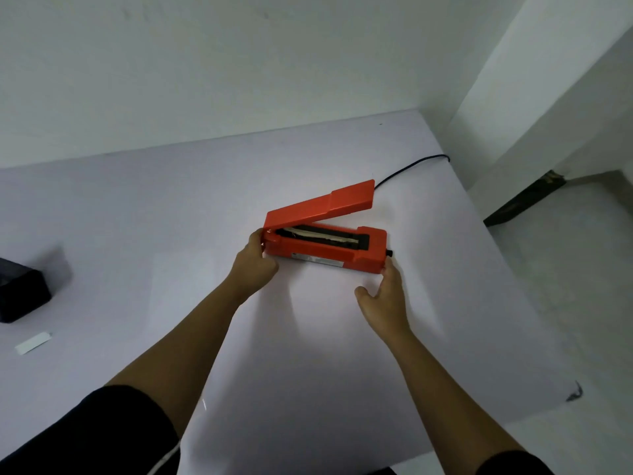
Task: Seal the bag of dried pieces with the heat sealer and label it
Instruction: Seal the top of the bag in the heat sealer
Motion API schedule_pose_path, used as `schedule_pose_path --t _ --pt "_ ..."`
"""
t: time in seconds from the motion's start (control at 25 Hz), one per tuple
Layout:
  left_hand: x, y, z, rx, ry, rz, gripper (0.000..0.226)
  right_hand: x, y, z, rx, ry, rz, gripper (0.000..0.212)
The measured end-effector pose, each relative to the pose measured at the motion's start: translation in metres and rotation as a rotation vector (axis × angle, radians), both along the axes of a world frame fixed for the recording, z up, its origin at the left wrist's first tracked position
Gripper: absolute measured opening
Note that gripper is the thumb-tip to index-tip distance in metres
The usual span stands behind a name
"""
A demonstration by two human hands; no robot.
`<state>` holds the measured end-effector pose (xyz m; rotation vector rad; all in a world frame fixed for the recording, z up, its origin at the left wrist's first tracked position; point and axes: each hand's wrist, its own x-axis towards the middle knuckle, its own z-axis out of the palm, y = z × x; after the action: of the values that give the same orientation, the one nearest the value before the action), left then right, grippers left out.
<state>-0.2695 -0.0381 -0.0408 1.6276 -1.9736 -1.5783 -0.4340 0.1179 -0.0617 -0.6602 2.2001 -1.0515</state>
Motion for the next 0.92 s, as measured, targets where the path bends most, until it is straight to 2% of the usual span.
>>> schedule_pose_path --t 0.08,0.16,0.2,0.28,0.36,0.48,0.6,0.76,0.92 --pt "0.01 0.001 0.0 -0.027 -0.019 -0.013 0.076 0.006 0.001 0.001 0.024 -0.005 -0.119 0.07" --pt "0.03 0.001 -0.001 -0.121 -0.046 0.036 0.072 0.024 0.001 0.0 0.014 0.013 -0.265 0.054" --pt "0.045 0.001 -0.003 -0.183 -0.076 0.067 0.067 0.038 0.0 -0.002 0.005 0.029 -0.271 0.045" --pt "0.083 0.002 -0.009 -0.276 -0.161 0.127 0.059 0.073 -0.004 -0.01 0.012 -0.001 -0.155 0.032" --pt "0.123 0.002 -0.018 -0.292 -0.238 0.182 0.055 0.108 -0.015 -0.02 0.039 -0.086 0.009 0.028" --pt "0.178 0.005 -0.033 -0.283 -0.383 0.275 0.055 0.156 -0.046 -0.027 0.124 -0.17 0.258 0.037" --pt "0.208 0.01 -0.046 -0.191 -0.501 0.348 0.063 0.191 -0.076 -0.027 0.162 -0.168 0.353 0.046" --pt "0.214 0.011 -0.049 -0.059 -0.358 0.444 0.067 0.217 -0.105 -0.032 0.207 -0.094 0.341 0.058" --pt "0.216 0.009 -0.048 0.002 -0.195 0.51 0.051 0.224 -0.116 -0.031 0.25 -0.136 0.279 0.052"
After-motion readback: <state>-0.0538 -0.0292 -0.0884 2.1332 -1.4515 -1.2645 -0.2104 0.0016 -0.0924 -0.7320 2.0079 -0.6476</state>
